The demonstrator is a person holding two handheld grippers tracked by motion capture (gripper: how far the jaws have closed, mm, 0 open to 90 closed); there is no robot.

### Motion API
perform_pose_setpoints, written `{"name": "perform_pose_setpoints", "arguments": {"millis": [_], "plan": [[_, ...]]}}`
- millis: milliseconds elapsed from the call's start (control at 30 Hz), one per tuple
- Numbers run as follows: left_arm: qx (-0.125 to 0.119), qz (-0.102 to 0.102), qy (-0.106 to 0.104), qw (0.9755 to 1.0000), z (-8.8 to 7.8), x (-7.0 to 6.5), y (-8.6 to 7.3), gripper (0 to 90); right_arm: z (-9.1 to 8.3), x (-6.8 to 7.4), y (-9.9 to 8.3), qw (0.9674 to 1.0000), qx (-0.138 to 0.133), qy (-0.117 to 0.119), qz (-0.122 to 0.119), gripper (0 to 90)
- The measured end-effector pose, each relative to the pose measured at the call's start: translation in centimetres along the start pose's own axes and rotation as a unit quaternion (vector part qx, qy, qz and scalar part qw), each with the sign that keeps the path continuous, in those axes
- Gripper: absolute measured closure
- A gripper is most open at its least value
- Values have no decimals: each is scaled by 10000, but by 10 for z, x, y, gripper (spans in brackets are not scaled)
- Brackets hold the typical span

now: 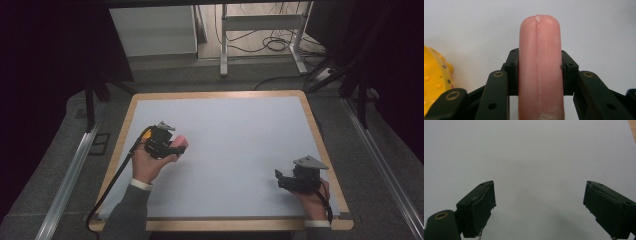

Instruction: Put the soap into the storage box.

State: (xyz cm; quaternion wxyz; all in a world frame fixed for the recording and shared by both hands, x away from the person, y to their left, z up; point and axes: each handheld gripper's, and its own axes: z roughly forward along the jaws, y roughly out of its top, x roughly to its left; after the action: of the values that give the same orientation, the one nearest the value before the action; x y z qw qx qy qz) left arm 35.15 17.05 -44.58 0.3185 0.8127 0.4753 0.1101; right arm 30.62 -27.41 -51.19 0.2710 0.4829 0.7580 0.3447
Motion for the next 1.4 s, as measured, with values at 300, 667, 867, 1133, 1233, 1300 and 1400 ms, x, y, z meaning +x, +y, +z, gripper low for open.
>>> {"name": "perform_pose_setpoints", "arguments": {"millis": [300,667,867,1133,1233,1300,1400], "plan": [[-66,-107,121,9998,-10,13,0,603,0,-1,0,10000,2,-6,3,102],[-112,-224,260,9993,-23,27,-6,603,0,0,1,10000,-11,3,0,102],[-125,-313,287,9990,-26,38,-11,603,0,0,0,10000,-34,-44,-6,104],[-109,-441,381,9982,-28,53,-14,603,2,3,0,10000,7,-51,-45,104],[-95,-453,403,9981,-27,56,-14,603,2,4,0,10000,17,-45,-59,104],[-88,-473,423,9979,-27,58,-13,603,1,3,0,10000,-2,-55,-63,105],[-102,-505,427,9978,-26,60,-13,603,1,3,0,10000,-9,-56,-40,104]]}}
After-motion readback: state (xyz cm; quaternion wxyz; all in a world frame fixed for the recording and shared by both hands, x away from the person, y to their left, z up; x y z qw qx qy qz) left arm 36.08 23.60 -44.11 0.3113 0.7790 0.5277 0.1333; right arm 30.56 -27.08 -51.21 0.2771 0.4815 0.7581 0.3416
